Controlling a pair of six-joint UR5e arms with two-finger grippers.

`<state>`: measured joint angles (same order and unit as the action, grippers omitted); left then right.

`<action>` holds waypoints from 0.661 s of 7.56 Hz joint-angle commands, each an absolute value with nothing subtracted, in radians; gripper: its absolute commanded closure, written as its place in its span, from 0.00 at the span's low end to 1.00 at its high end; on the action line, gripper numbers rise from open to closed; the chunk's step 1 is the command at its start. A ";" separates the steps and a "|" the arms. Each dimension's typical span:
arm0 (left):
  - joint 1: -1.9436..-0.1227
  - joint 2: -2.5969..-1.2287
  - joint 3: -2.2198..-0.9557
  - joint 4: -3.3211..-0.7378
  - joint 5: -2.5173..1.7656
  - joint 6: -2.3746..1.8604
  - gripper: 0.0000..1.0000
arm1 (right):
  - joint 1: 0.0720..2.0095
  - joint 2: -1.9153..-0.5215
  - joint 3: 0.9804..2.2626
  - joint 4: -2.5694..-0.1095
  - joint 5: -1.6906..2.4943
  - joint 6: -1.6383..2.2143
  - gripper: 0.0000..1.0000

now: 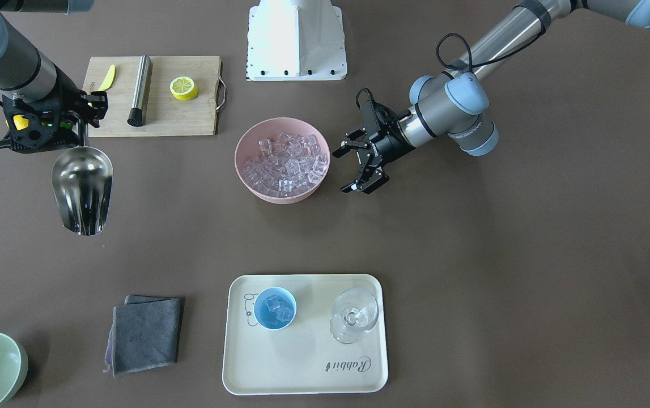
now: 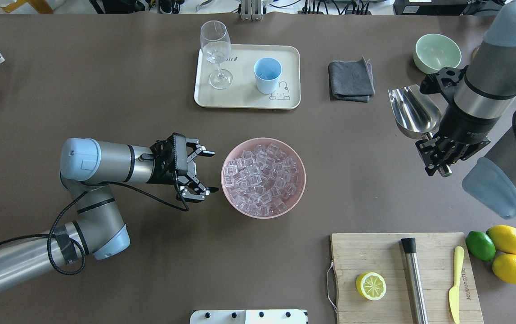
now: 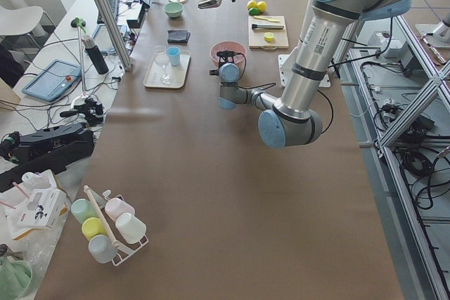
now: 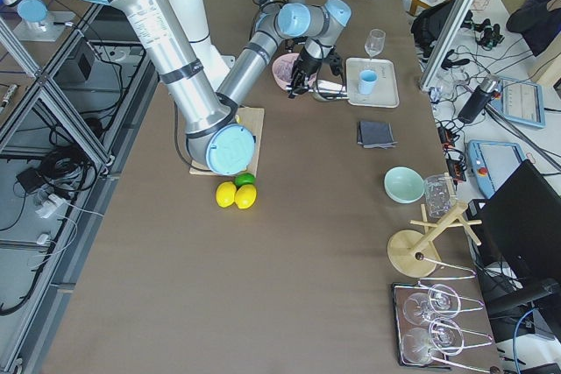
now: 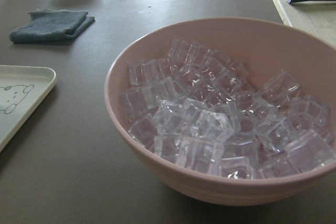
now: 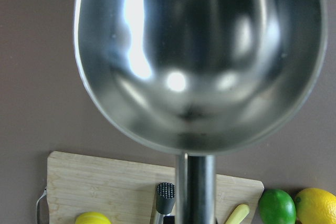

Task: Put ice in cup with scoop
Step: 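Lower the scoop toward the table beside the pink bowl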

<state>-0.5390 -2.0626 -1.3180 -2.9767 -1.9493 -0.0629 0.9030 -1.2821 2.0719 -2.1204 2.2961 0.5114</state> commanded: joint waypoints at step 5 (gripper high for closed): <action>-0.574 -2.048 -1.336 -2.971 -2.039 -0.064 0.02 | 0.701 -1.443 1.933 -1.586 2.286 0.922 1.00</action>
